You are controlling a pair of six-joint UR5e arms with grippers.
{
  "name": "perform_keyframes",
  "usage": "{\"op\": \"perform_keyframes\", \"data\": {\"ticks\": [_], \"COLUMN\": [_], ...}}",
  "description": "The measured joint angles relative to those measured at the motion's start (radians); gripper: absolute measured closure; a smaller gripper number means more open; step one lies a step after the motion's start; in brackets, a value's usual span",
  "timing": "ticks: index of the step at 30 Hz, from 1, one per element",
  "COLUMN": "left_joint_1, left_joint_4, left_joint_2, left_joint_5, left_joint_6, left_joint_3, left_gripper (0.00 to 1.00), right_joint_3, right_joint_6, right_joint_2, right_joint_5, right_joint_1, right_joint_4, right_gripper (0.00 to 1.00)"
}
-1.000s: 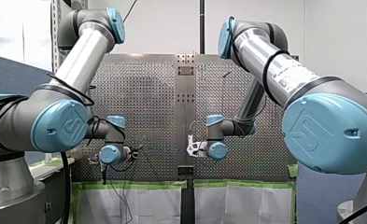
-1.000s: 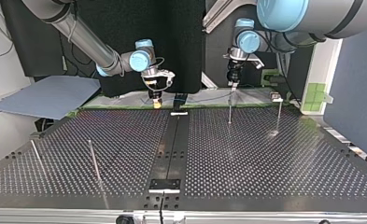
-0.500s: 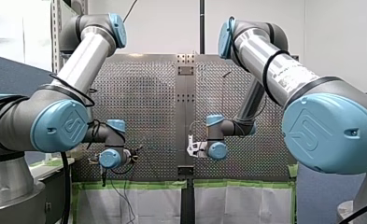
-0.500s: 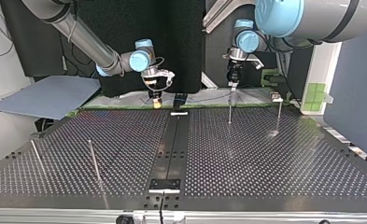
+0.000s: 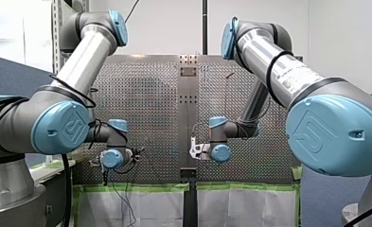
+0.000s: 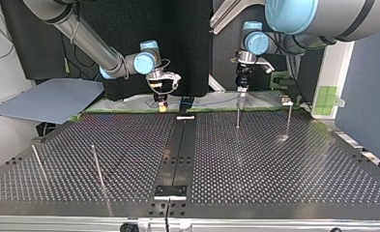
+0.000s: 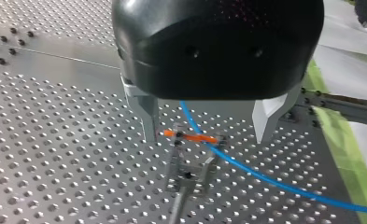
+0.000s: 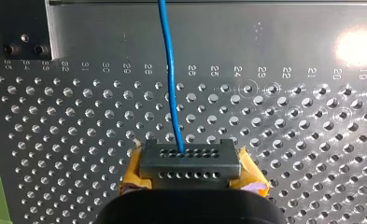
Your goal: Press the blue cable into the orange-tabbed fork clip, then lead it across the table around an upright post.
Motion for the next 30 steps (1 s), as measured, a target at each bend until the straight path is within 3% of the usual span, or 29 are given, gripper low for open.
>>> {"op": "perform_keyframes", "data": {"ticks": [30], "left_joint_1": [-0.001], "left_joint_4": [0.000], "left_joint_2": [0.009], "left_joint_5": [-0.001], "left_joint_6": [-0.016], "left_joint_3": [0.000], "left_gripper": [0.00], "right_joint_3": [0.000], "right_joint_6": [0.000], "right_joint_2": [0.000], "right_joint_5": [-0.001], "right_joint_1": [0.000], "right_joint_4": [0.008], "right_gripper": [1.00]}}
